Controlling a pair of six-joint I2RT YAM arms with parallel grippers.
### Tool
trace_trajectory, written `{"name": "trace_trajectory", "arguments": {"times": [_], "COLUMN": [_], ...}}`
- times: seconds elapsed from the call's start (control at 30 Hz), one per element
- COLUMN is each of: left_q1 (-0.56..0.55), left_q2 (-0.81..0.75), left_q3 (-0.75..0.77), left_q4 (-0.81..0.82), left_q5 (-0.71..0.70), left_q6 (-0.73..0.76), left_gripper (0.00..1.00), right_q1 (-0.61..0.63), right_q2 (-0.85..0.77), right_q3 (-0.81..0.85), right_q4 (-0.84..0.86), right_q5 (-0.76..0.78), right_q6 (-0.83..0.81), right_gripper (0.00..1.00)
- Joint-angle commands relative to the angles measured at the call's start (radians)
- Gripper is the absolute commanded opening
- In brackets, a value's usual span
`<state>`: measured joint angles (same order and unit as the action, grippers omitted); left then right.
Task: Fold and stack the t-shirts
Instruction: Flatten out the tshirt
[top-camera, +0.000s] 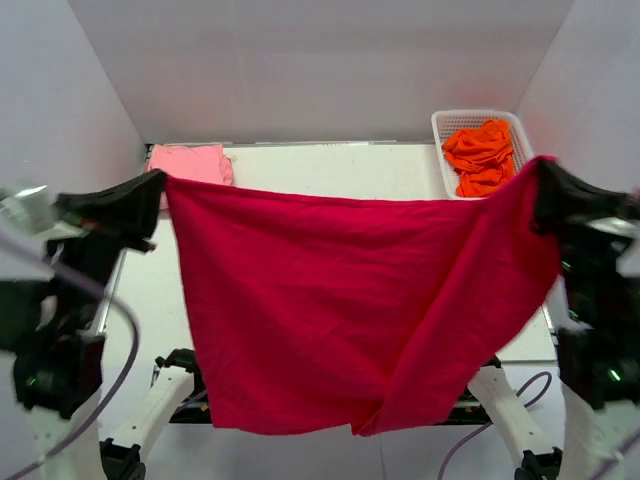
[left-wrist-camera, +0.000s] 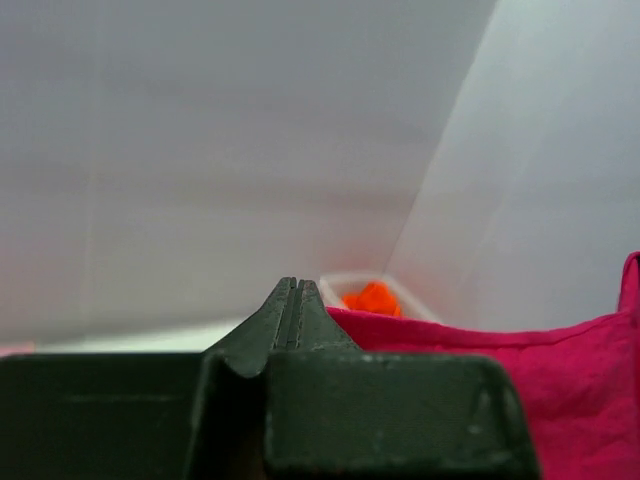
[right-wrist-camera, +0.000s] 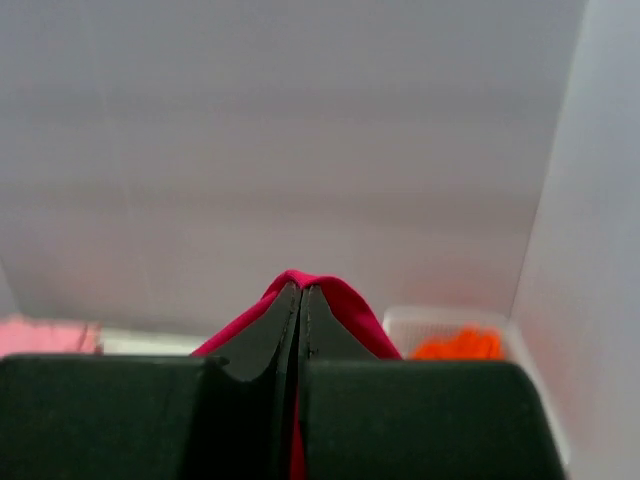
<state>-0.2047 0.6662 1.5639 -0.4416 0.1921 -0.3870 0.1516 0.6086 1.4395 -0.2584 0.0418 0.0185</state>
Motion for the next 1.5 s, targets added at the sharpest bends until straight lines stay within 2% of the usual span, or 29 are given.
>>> {"name": "trace_trajectory", "arguments": {"times": [0.0, 0.07, 0.1, 0.17, 0.2, 0.3, 0.43, 0.47, 0.6, 0.63, 0.77, 0.87, 0.97, 1.07, 1.17, 1.33, 1.47], "left_q1": [0.008, 0.008, 0.008, 0.008, 0.008, 0.008, 0.008, 0.008, 0.008, 0.008, 0.008, 0.008, 0.008, 0.008, 0.008, 0.008, 0.008], "left_q2": [0.041, 0.050, 0.071, 0.101, 0.148, 0.254, 0.450, 0.529, 0.688, 0.764, 0.944, 1.045, 1.153, 1.167, 1.103, 1.057, 0.955], "left_q3": [-0.118, -0.240, -0.286, -0.414, -0.485, -0.574, -0.611, -0.602, -0.483, -0.460, -0.343, -0.231, -0.067, -0.030, -0.030, 0.114, 0.093], "left_q4": [-0.022, -0.010, 0.013, 0.043, 0.076, 0.142, 0.259, 0.277, 0.313, 0.322, 0.343, 0.334, 0.282, 0.302, 0.384, 0.357, 0.389], "left_q5": [-0.077, -0.108, -0.135, -0.158, -0.186, -0.236, -0.309, -0.336, -0.408, -0.417, -0.463, -0.515, -0.546, -0.546, -0.505, -0.461, -0.461], "left_q6": [-0.036, -0.070, -0.079, -0.098, -0.108, -0.130, -0.153, -0.153, -0.144, -0.135, -0.116, -0.116, -0.116, -0.116, -0.078, -0.015, -0.001], "left_gripper": [0.00, 0.00, 0.00, 0.00, 0.00, 0.00, 0.00, 0.00, 0.00, 0.00, 0.00, 0.00, 0.00, 0.00, 0.00, 0.00, 0.00], "right_q1": [-0.003, 0.000, -0.001, -0.003, -0.003, -0.006, -0.003, -0.003, -0.003, -0.003, -0.003, -0.003, -0.003, -0.001, -0.006, -0.004, -0.006], "right_q2": [0.003, 0.002, 0.006, 0.019, 0.035, 0.119, 0.259, 0.313, 0.486, 0.576, 0.752, 0.911, 0.994, 0.974, 0.930, 0.902, 0.841], "right_q3": [-0.191, -0.263, -0.378, -0.460, -0.573, -0.719, -0.745, -0.740, -0.637, -0.621, -0.451, -0.337, -0.234, -0.203, -0.180, -0.042, -0.021], "right_q4": [0.088, 0.113, 0.140, 0.208, 0.299, 0.423, 0.537, 0.568, 0.599, 0.599, 0.601, 0.597, 0.585, 0.622, 0.659, 0.591, 0.599], "right_q5": [0.012, 0.009, 0.006, -0.006, -0.014, 0.004, -0.023, -0.028, -0.033, -0.034, -0.060, -0.046, 0.012, 0.039, 0.058, 0.101, 0.135], "right_q6": [0.075, 0.113, 0.132, 0.143, 0.141, 0.126, 0.104, 0.094, 0.057, 0.043, 0.002, -0.014, -0.043, -0.038, -0.042, -0.080, -0.083], "right_gripper": [0.00, 0.00, 0.00, 0.00, 0.00, 0.00, 0.00, 0.00, 0.00, 0.00, 0.00, 0.00, 0.00, 0.00, 0.00, 0.00, 0.00]}}
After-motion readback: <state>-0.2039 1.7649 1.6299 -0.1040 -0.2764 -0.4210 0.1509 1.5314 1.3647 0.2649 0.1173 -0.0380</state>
